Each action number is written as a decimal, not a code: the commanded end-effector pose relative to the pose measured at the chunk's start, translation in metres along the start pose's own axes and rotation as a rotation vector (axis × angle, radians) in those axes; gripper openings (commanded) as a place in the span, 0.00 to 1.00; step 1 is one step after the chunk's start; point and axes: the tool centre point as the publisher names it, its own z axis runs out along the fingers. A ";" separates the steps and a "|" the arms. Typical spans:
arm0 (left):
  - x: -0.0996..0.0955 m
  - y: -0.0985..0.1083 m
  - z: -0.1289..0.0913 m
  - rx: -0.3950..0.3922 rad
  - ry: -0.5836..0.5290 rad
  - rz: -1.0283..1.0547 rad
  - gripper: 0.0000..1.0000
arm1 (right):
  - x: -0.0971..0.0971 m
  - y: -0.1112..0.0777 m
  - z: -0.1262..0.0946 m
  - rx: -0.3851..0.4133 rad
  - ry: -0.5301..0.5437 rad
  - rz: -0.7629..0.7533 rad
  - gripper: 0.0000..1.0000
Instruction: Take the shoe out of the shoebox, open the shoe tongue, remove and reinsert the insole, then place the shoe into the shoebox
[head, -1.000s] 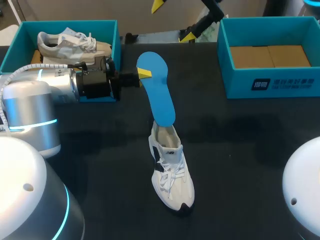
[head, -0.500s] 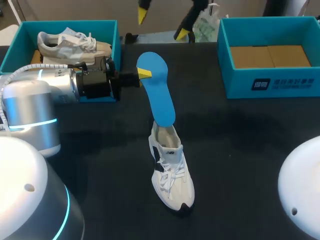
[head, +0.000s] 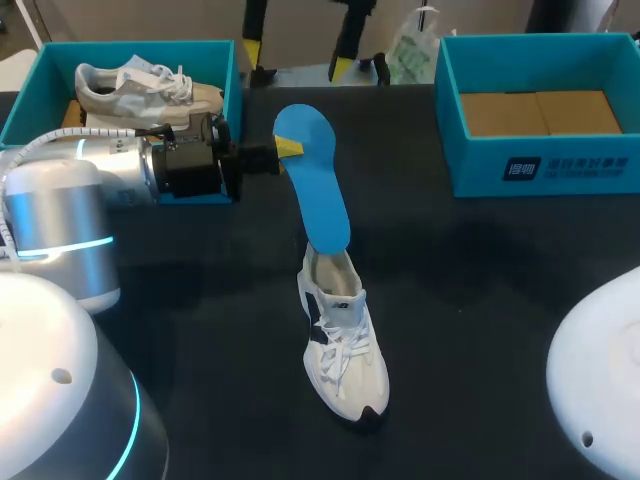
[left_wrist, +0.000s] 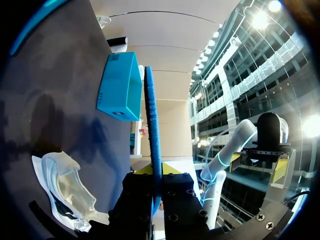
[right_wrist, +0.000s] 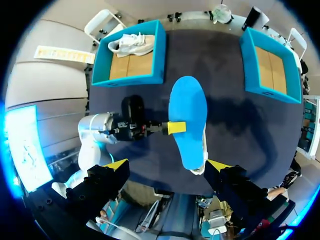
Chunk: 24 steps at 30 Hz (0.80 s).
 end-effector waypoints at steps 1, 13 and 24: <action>0.000 0.000 0.000 0.001 0.000 0.000 0.00 | 0.006 0.001 0.002 -0.009 -0.074 0.004 1.00; 0.000 0.000 0.000 0.001 0.000 0.000 0.00 | -0.017 -0.003 -0.012 -0.114 0.372 -0.107 1.00; 0.000 0.000 0.000 0.001 0.000 0.000 0.00 | -0.041 0.006 0.003 -0.120 0.877 -0.109 1.00</action>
